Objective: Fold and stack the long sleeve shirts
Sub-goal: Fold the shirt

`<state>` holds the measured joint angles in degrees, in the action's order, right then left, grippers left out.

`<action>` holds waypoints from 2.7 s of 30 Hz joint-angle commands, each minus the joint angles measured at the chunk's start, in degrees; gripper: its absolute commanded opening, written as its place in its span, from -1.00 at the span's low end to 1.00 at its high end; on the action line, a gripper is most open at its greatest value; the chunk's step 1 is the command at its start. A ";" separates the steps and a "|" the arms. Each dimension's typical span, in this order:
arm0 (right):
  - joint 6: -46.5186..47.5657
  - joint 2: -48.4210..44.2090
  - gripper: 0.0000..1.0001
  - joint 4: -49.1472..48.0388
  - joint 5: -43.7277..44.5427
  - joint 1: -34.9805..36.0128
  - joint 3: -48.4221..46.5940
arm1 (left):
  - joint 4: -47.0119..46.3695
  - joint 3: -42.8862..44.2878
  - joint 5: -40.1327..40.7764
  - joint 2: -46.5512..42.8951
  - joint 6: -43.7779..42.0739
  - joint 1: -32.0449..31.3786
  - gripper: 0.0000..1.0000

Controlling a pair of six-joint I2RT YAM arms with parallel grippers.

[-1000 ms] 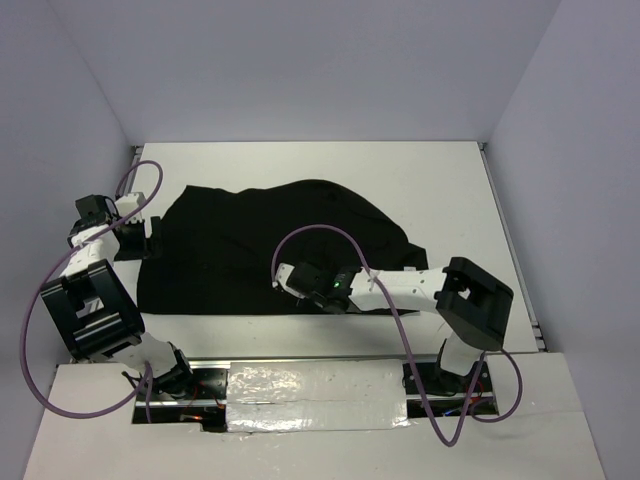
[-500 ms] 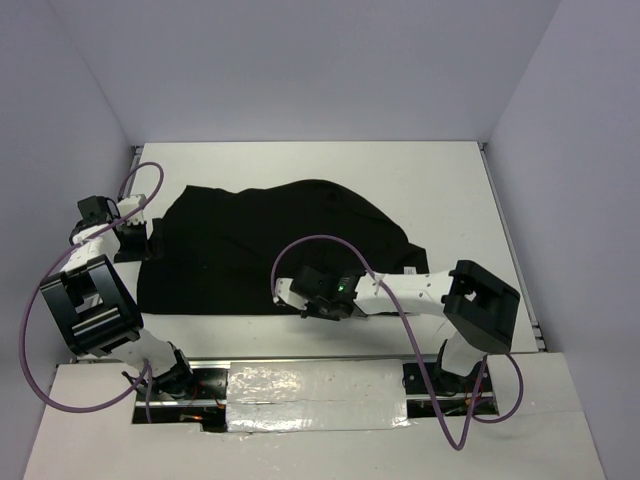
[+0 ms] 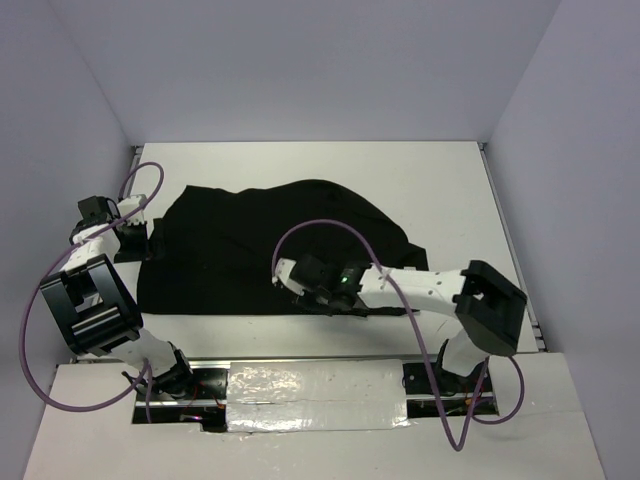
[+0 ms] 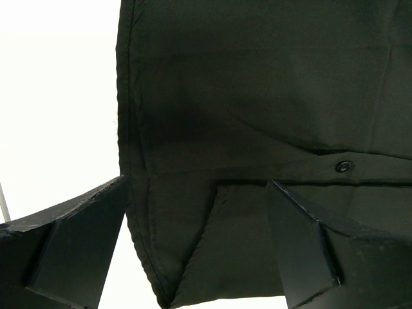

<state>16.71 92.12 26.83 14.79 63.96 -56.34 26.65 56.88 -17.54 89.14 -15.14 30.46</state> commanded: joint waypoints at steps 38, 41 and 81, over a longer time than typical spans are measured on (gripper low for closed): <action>-59.96 -27.87 0.09 0.07 -18.03 -56.67 30.32 | 15.98 -6.16 -2.42 8.24 -19.41 3.74 0.44; -58.99 -25.94 -0.09 -2.04 -19.79 -56.67 30.93 | 15.00 -6.96 -2.06 8.85 -19.49 3.47 -0.44; -13.10 18.37 1.00 -12.98 -21.91 -39.71 -55.39 | -0.35 37.95 -5.66 23.88 1.16 -11.03 0.89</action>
<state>-1.69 112.75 24.56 -5.65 24.67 -109.16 32.53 91.77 -23.44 112.90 -18.79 18.83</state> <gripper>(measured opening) 0.997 0.934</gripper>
